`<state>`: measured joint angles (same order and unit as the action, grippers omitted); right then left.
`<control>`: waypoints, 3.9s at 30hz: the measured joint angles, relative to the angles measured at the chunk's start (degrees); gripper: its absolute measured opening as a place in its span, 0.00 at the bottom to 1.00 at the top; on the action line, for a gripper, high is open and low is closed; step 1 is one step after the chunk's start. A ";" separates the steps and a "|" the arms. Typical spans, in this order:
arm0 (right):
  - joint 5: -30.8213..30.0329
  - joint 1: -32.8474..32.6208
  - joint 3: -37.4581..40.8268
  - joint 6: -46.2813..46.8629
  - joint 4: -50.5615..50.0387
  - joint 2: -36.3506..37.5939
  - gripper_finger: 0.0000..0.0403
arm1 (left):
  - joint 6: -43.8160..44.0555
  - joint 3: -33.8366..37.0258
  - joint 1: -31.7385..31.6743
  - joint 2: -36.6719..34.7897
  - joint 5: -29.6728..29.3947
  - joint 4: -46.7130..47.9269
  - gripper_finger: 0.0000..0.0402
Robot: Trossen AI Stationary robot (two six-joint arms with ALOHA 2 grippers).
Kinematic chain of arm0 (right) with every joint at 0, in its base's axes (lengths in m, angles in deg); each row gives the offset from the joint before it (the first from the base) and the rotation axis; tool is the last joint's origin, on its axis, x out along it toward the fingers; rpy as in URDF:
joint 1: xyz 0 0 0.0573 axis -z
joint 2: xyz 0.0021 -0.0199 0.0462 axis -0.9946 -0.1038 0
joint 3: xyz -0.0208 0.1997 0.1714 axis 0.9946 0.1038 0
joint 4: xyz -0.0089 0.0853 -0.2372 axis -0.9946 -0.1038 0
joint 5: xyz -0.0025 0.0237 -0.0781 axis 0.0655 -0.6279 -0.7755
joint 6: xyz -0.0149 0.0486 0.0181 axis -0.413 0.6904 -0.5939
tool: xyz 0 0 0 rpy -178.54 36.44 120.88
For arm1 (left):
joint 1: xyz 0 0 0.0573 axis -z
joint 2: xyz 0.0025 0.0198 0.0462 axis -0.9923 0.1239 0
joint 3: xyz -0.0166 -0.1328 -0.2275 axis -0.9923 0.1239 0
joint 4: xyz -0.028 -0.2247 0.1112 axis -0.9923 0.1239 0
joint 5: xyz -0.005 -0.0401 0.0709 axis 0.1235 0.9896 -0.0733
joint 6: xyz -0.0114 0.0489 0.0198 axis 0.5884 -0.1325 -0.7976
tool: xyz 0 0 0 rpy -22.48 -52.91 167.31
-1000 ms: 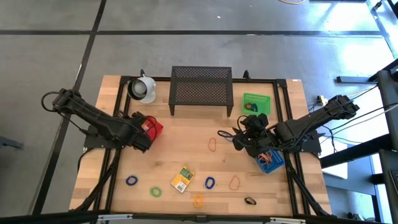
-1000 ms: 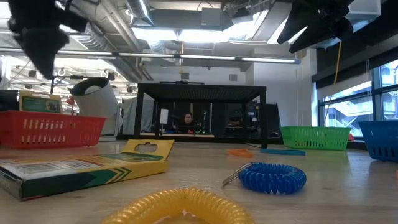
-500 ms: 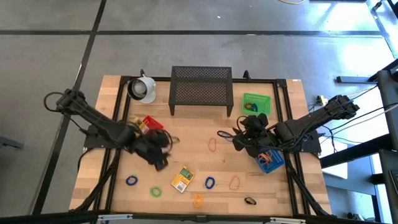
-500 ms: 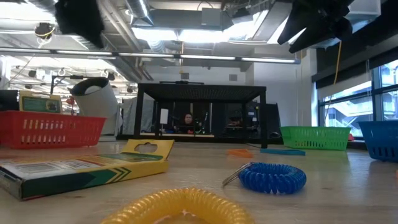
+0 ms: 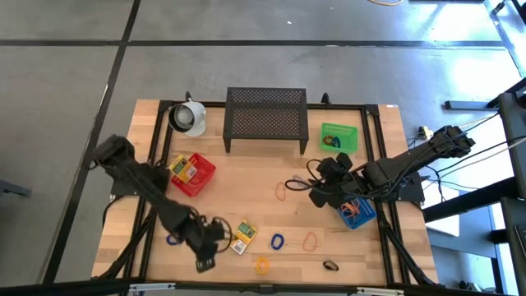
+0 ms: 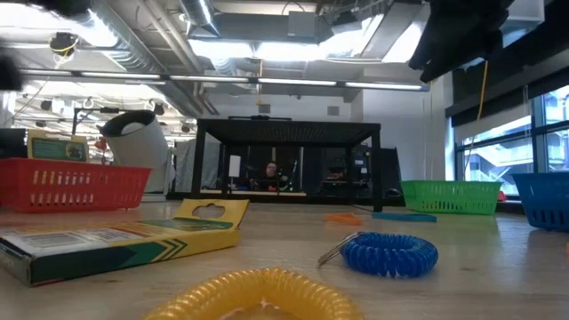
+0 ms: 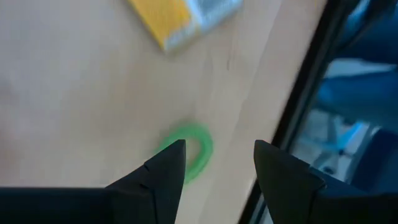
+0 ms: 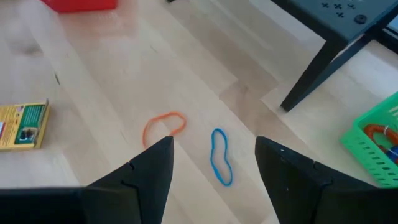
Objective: Pick & Place Office Desk Supplies
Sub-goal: Put the green spring keychain into the green bin
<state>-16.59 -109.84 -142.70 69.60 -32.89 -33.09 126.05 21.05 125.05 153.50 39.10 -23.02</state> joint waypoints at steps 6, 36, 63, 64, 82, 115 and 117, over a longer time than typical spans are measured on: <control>-0.38 0.00 0.00 -3.53 0.02 0.00 0.57 | -4.80 0.00 4.56 6.42 -3.37 -0.68 0.46; -4.73 1.05 0.00 -5.14 1.26 -0.04 0.57 | -11.08 -0.24 4.62 11.03 -14.61 9.74 0.42; -4.61 2.58 0.00 -10.10 8.53 -0.07 0.57 | -11.39 -4.63 -1.08 0.47 -48.46 1.81 0.02; -4.45 2.58 0.00 -11.61 10.28 -0.07 0.57 | -13.41 -4.63 -2.22 -0.59 -48.87 0.26 0.02; 6.98 2.56 0.00 -47.14 40.05 -0.07 0.57 | -48.18 -4.66 -24.26 -8.91 -24.44 -48.18 0.02; 7.95 4.28 0.00 -47.34 44.98 -0.09 0.57 | -62.48 -4.74 -26.33 -4.98 -17.64 -55.11 0.03; 7.95 4.28 0.00 -47.35 44.98 -0.09 0.57 | -62.71 -4.74 -26.33 -4.98 -17.72 -55.11 0.03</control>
<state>-8.65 -105.56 -142.70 22.25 12.09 -33.18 63.35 16.31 98.72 148.52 21.38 -78.12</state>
